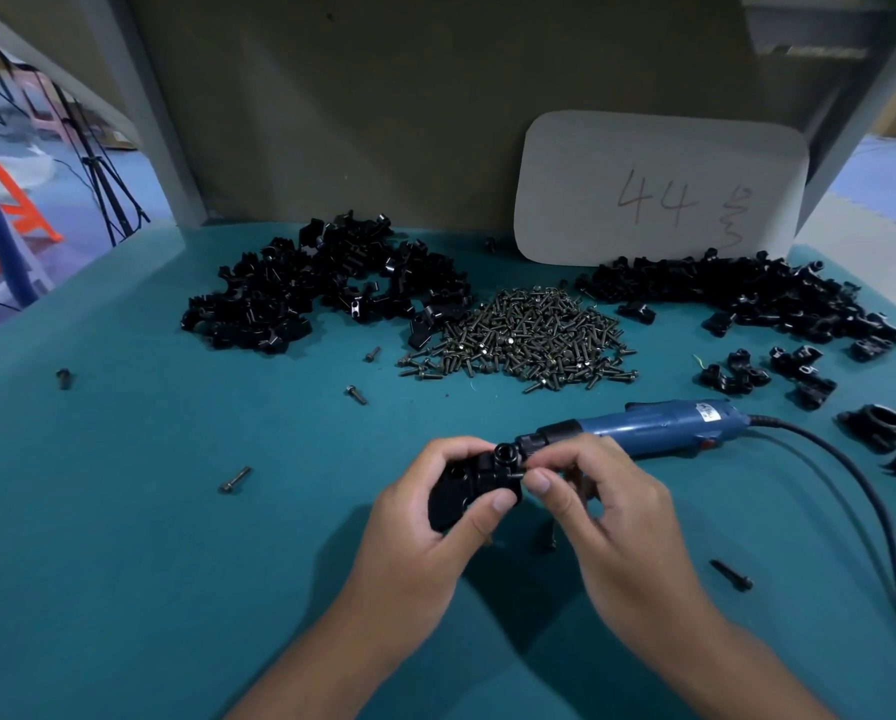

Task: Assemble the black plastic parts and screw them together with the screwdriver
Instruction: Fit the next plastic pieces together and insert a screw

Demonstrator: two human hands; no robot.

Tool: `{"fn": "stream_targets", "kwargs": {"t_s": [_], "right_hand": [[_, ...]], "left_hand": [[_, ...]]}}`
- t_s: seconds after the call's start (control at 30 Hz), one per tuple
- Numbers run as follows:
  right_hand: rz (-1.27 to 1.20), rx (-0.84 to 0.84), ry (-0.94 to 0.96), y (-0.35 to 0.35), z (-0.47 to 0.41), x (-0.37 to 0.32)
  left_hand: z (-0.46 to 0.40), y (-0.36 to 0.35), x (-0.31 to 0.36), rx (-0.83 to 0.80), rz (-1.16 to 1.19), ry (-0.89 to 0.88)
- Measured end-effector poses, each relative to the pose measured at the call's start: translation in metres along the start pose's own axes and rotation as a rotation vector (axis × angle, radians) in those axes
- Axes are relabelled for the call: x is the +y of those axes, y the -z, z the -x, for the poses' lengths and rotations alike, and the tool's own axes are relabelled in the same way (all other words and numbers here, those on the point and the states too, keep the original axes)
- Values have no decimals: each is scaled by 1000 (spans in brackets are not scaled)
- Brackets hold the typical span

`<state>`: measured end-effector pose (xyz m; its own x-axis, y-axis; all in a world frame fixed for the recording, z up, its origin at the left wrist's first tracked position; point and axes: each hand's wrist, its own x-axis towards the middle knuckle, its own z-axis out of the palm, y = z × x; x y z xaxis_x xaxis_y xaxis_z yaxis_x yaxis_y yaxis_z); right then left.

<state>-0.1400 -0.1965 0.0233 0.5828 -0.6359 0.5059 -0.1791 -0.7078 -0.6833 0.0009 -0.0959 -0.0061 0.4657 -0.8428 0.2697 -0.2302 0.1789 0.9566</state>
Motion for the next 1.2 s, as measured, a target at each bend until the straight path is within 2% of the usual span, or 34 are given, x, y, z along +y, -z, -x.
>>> {"fn": "stream_targets", "kwargs": {"t_s": [0.17, 0.37, 0.57, 0.73, 0.9, 1.07, 1.2], "right_hand": [[102, -30, 49, -3, 1, 2], [66, -133, 7, 2, 4, 4], [212, -257, 165, 11, 0, 9], [156, -230, 40, 10, 1, 7], [245, -287, 123, 17, -1, 8], [229, -271, 56, 16, -1, 8], [271, -321, 91, 20, -1, 8]], "left_hand": [[0, -1, 0, -25, -42, -5], [-1, -1, 2, -10, -28, -13], [0, 0, 0, -47, -55, -2], [0, 0, 1, -66, -66, -14], [0, 0, 3, -70, -68, -7], [1, 0, 4, -100, -82, -7], [0, 0, 5, -95, -52, 13]]}}
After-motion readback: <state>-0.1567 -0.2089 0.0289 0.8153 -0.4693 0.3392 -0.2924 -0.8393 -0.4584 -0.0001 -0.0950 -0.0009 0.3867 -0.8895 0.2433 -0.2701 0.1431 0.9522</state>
